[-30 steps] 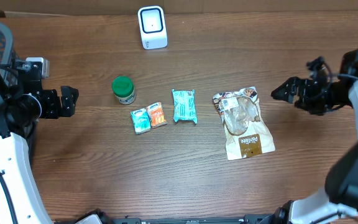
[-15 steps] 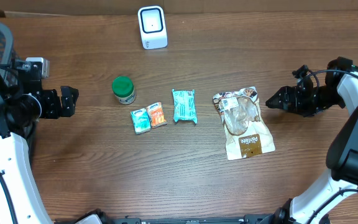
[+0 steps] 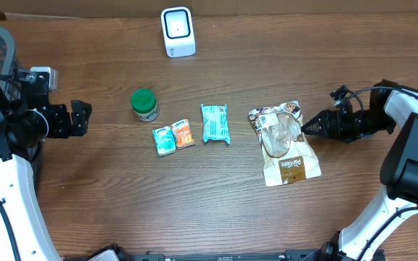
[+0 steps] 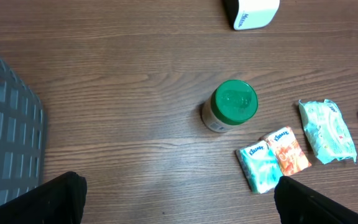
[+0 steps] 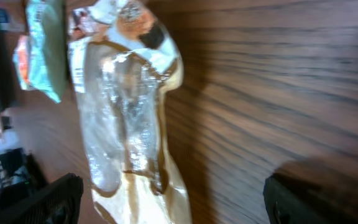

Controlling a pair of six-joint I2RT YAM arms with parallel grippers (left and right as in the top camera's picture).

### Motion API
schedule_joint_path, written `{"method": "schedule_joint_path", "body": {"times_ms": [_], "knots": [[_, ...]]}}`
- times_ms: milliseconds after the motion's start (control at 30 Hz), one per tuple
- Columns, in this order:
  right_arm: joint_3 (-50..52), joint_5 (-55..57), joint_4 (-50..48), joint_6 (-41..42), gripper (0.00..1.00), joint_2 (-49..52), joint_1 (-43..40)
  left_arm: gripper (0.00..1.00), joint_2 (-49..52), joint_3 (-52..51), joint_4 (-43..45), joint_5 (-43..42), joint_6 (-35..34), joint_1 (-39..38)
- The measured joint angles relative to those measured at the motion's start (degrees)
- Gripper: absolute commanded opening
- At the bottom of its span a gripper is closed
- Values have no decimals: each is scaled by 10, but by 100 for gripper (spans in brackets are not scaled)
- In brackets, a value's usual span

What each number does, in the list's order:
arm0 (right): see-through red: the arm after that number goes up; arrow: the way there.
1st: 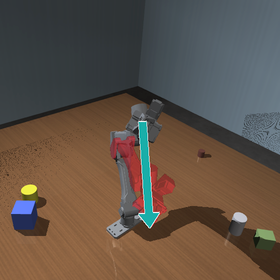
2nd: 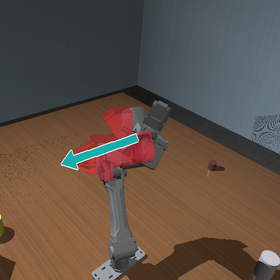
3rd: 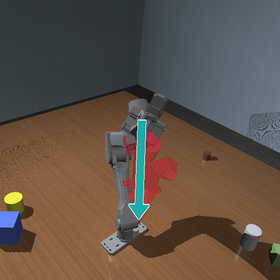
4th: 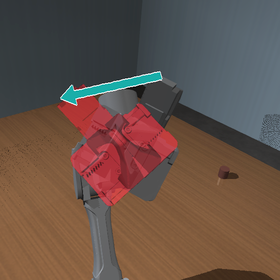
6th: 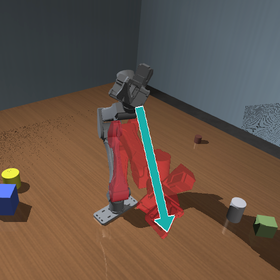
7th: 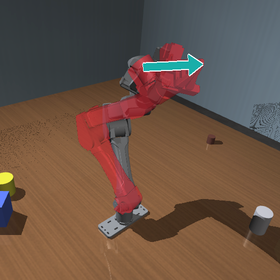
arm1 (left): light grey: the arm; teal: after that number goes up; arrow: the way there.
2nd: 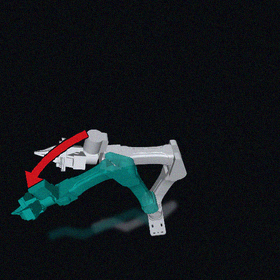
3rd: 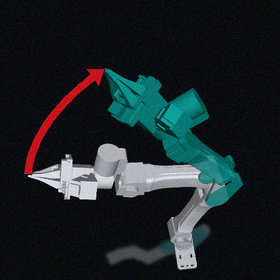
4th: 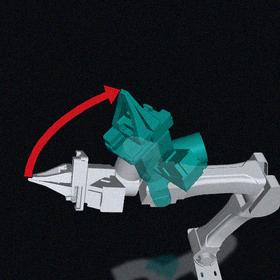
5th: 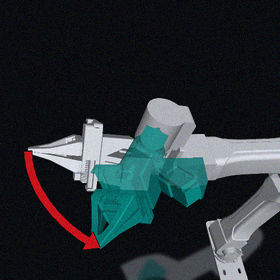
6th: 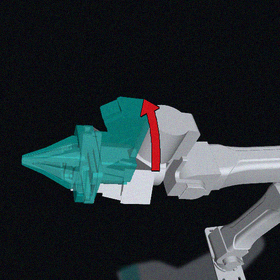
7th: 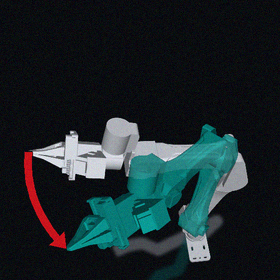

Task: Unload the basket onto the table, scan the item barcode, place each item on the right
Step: 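Move the right gripper left toward the mushroom bag, then grasp the mushroom bag top with the right gripper and lift it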

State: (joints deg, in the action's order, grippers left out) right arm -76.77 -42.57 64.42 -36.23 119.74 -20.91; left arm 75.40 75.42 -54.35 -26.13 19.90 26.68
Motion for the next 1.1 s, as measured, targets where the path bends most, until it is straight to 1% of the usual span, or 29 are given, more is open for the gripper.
{"method": "schedule_joint_path", "body": {"times_ms": [200, 300, 400, 433, 533, 600, 633, 667, 700, 767, 800, 1000, 1100], "knots": [[45, -52, -52, -8, 89, -7, 19, 100, 0, 0, 0, 0, 0, 0], [75, -80, -87, 0, 88, -15, 49, 100, 0, 0, 0, 0, 0, 0], [98, -105, -131, 26, 88, -21, 82, 100, 0, 0, 0, 0, 0, 0], [107, -113, -153, 39, 84, -24, 96, 100, 0, 0, 0, 0, 0, 0], [129, -123, -222, 80, 48, -26, 142, 100, 0, 0, 0, 0, 0, 0], [146, -112, -269, 120, 33, -25, 170, 100, 0, 0, 1, 0, 0, 0], [153, -110, -287, 141, 29, -25, 183, 100, 0, 0, 0, 0, 0, 0], [157, -110, -298, 156, 28, -24, 192, 100, 0, 0, 0, 0, 0, 0], [161, -107, -308, 174, 23, -24, 201, 100, 0, 0, 0, 0, 0, 0], [165, -103, -325, 206, 7, -24, 213, 100, 0, 0, 0, 0, 0, 0], [165, -101, -330, 212, 4, -22, 216, 100, 0, 0, 0, 0, 0, 0], [167, -112, -337, 249, 4, -19, 217, 100, 0, 0, 0, 0, 0, 0], [166, -127, -318, 255, 4, -14, 208, 100, 0, 0, 0, 0, 0, 0]]}}
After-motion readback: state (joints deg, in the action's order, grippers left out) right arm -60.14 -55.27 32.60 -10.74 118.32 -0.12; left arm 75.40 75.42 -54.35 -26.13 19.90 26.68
